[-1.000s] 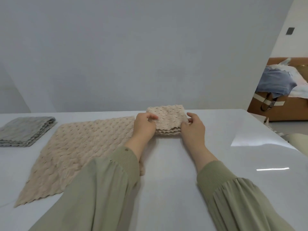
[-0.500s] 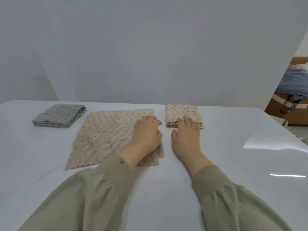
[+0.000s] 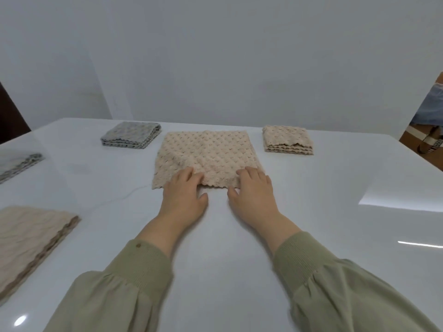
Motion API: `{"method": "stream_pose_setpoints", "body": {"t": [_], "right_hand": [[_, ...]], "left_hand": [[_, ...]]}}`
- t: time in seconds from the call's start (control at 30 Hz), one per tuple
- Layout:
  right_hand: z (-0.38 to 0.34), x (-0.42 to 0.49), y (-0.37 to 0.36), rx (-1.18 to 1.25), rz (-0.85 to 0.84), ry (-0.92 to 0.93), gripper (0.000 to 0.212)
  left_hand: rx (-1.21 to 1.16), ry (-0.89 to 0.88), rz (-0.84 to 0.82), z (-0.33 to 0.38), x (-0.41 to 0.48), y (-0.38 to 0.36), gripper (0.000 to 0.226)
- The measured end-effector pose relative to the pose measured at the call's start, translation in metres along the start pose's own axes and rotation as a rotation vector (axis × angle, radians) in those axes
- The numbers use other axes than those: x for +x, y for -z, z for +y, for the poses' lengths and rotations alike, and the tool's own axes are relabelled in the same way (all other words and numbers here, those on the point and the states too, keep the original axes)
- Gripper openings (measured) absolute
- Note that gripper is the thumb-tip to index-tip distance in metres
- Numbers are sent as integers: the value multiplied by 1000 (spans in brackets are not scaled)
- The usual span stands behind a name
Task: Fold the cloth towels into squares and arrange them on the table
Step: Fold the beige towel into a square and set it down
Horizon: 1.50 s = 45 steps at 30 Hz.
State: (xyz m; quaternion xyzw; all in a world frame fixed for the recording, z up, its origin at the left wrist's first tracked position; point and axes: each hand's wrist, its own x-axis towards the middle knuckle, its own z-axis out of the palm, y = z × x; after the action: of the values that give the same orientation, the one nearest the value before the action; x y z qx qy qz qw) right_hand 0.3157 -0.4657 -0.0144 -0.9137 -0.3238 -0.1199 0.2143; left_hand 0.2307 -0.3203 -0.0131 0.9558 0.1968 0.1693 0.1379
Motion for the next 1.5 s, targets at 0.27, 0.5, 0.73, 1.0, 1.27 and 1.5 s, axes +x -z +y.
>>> {"method": "stream_pose_setpoints", "body": {"t": [0.27,0.5,0.73,1.0,1.27,1.5], "right_hand": [[13,0,9,-155,35,-150,22],[20,10,8,-286,120,-232,19],[20,9,11,234,303,-342,14],[-14,-20,30,588,549,-170,10],[-28,-51,35,546,228,-99,13],[-30,-41,15,156,-18,170,49]], "left_hand": [[137,224,-11,-37,-4,19,45],[-33,290,188,-38,-1,23,21],[-381,323,355,-27,-1,23,7],[-838,248,331,-3,-22,33,5],[-398,152,270,-12,-47,40,6],[-529,191,226,-14,-45,37,8]]}}
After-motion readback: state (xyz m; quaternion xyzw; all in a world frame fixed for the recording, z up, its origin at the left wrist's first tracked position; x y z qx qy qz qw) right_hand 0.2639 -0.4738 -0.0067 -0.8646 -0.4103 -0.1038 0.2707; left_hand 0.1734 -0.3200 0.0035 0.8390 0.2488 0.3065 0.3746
